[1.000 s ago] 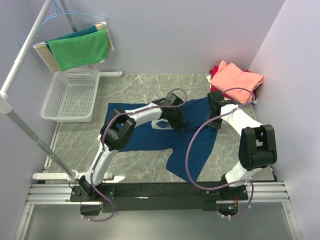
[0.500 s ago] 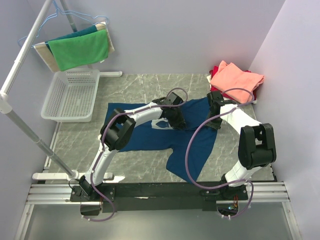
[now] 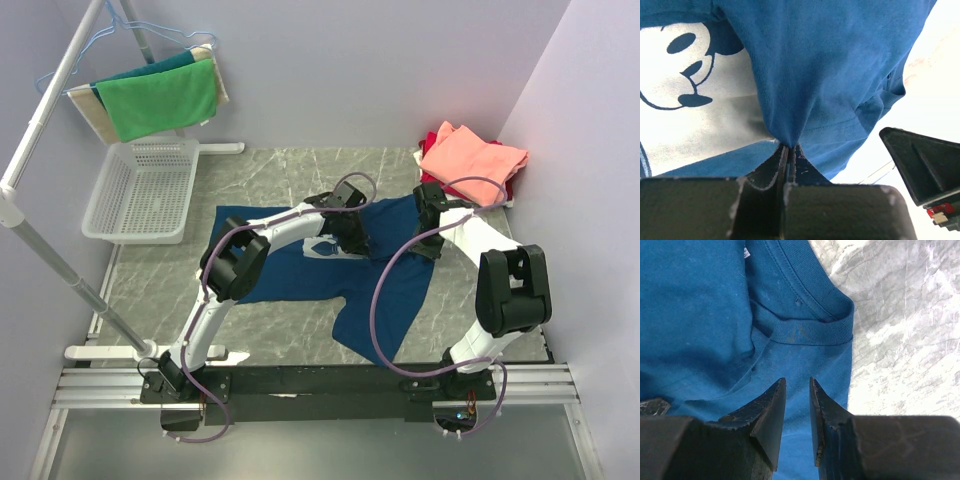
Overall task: Fold and stack the t-shirts
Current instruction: Fold the tshirt
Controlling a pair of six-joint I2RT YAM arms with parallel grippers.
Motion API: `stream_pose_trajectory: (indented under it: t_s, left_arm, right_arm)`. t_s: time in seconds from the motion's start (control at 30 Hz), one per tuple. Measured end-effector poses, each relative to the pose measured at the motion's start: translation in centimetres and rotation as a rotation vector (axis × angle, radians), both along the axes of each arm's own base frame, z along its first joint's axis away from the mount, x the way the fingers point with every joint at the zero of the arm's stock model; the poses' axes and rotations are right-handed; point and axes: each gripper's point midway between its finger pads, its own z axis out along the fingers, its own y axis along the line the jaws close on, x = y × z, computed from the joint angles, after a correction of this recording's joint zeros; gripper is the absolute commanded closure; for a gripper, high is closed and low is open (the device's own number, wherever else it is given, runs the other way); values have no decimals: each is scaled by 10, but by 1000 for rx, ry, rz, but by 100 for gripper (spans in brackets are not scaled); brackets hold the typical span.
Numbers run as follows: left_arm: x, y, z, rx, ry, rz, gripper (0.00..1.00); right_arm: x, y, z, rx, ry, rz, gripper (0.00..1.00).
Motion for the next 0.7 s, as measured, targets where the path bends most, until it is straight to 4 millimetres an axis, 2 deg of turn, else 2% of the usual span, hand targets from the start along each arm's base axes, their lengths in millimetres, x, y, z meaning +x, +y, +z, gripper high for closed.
stream_pose_trajectory:
  t_s: [0.17, 0.27, 0.57, 0.7]
  left_arm:
    - [1, 1, 3, 5, -6, 3, 99]
    - [4, 5, 11, 14, -30, 15, 99]
    - [26, 22, 74, 4, -194, 105, 99]
    - [33, 27, 84, 8, -227, 129, 99]
  right_arm:
    - [0, 0, -1, 0, 5, 0, 67]
    - [0, 2, -1, 8, 4, 3, 67]
    - [5, 8, -2, 41, -19, 11, 67]
    - [7, 11, -4, 60, -28, 17, 67]
